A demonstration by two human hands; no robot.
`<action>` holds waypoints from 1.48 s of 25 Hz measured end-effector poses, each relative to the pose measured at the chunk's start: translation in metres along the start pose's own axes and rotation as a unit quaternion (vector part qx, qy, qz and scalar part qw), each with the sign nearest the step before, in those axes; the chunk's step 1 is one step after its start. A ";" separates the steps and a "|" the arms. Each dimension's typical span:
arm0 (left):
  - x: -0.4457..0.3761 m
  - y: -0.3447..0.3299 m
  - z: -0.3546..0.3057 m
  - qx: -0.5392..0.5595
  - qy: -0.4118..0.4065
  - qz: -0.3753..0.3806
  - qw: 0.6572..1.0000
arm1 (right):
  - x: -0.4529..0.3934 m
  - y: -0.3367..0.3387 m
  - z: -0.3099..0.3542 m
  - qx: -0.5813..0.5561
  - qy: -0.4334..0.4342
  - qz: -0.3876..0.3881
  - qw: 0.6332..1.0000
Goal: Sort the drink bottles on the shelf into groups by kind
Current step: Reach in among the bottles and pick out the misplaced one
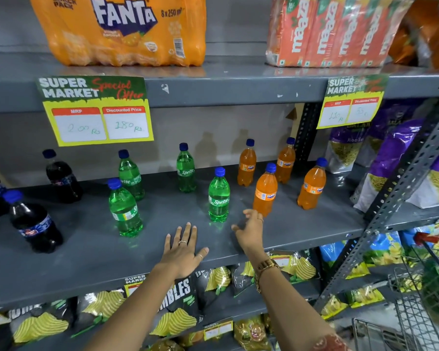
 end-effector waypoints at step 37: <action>0.088 0.026 0.181 0.068 0.148 -0.209 0.964 | 0.112 -0.124 0.073 -0.087 0.019 0.125 0.988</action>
Point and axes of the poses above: each hand's wrist, its own x-axis away from the middle knuckle, its own y-axis out of the back of the hand, z = x × y, the point moved 4 cm from there along -x, towards the middle knuckle, and after that the axes turned 14 degrees about -z, right-handed, at the moved point
